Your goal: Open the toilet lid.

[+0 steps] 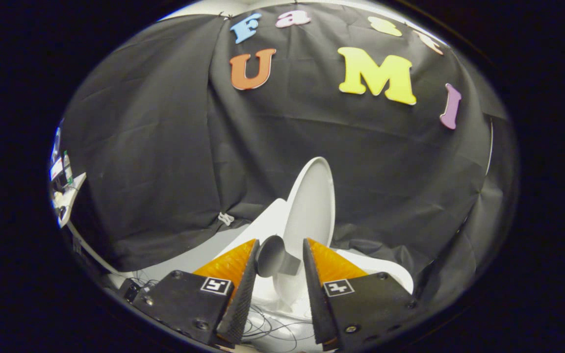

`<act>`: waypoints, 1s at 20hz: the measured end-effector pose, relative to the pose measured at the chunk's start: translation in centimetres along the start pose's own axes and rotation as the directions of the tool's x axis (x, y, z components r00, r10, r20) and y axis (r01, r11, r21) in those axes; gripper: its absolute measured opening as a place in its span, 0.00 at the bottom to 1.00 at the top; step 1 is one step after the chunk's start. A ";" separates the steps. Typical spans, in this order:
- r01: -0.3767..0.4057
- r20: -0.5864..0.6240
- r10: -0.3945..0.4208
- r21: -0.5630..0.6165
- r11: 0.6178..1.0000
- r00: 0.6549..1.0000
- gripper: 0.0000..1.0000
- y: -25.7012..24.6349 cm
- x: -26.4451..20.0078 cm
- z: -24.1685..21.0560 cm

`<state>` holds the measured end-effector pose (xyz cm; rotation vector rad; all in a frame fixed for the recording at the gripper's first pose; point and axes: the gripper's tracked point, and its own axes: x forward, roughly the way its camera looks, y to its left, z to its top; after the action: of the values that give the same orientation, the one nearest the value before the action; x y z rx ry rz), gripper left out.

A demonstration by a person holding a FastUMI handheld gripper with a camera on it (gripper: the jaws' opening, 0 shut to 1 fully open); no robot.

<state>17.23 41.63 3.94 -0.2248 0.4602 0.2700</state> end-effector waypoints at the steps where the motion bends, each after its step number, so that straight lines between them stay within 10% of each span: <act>1: -0.002 0.022 0.002 0.001 1.000 1.000 0.64 -0.6 -0.8 -0.5; 4: -0.019 0.070 0.017 0.022 1.000 0.997 0.83 -2.6 -3.5 -1.2; 20: 0.129 0.332 -0.189 0.195 0.972 0.924 0.89 -23.2 -18.5 -9.1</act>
<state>4.71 13.61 8.12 -0.0440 0.1084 0.1047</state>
